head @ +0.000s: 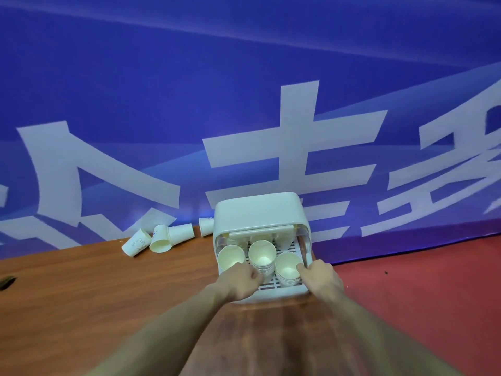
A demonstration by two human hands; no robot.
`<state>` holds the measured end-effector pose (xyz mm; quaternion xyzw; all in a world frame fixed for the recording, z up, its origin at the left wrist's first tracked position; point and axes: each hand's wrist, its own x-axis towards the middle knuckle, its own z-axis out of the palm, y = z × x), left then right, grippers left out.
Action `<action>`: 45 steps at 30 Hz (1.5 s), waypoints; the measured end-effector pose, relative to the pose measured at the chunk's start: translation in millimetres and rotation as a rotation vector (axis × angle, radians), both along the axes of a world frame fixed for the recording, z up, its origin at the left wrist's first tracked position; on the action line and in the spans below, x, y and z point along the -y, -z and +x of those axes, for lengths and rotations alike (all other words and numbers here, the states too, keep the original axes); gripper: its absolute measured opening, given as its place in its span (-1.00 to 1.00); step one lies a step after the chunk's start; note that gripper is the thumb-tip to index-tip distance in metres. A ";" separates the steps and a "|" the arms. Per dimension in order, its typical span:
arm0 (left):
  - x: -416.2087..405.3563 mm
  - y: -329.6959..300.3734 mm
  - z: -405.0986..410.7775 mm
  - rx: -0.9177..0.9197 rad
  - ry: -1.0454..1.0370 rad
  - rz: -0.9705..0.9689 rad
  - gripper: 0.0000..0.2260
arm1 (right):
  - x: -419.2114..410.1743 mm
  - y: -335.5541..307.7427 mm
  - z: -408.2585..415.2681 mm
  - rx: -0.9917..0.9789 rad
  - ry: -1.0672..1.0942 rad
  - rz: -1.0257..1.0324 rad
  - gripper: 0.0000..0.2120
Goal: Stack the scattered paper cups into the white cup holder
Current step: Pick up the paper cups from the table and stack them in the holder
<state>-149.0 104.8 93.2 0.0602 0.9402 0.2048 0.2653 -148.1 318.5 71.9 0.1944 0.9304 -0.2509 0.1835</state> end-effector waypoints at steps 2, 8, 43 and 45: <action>2.3 -7.8 -1.1 0.000 -0.032 -0.004 -0.64 | 4.4 -12.1 -0.4 -0.021 -0.021 -0.033 -0.65; 16.3 -33.0 0.6 -0.054 -0.072 -0.085 -0.60 | 35.1 -49.3 -4.6 -0.102 -0.201 -0.256 -0.64; 366.0 -19.9 -79.7 -0.010 -0.566 -0.251 -0.63 | 391.4 -41.8 -111.8 0.010 -0.636 -0.082 -0.71; 369.5 -9.1 -91.1 0.000 -0.571 -0.222 -0.63 | 400.3 -25.9 -118.5 0.040 -0.610 -0.066 -0.72</action>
